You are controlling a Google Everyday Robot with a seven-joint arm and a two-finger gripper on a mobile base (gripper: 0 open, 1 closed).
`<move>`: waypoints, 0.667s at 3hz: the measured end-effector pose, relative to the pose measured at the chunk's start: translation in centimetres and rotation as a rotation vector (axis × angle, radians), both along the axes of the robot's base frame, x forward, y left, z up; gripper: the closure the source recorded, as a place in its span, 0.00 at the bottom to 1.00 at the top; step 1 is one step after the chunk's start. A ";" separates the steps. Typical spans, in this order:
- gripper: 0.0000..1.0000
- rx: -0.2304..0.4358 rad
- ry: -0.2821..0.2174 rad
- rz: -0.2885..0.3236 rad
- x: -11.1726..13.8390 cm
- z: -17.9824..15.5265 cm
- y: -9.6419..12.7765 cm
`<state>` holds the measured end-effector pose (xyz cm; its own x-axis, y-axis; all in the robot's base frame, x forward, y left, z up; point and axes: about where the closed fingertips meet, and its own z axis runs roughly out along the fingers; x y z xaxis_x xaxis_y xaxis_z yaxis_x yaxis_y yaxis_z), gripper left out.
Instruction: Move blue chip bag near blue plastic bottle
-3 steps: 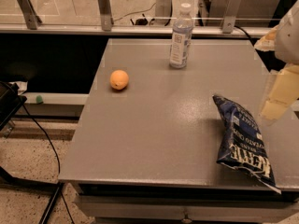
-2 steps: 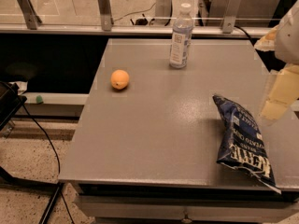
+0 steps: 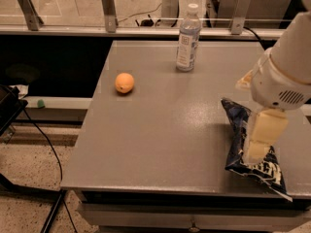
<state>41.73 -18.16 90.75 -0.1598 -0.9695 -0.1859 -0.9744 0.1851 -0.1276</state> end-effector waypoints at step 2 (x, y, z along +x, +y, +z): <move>0.00 -0.038 0.020 0.085 -0.4 -2.5 0.6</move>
Offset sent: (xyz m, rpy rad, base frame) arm 0.0020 0.0058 -0.0439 -0.0740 0.0268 0.1576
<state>41.36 -17.61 88.27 -0.0801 -0.9859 -0.1467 -0.9888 0.0973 -0.1135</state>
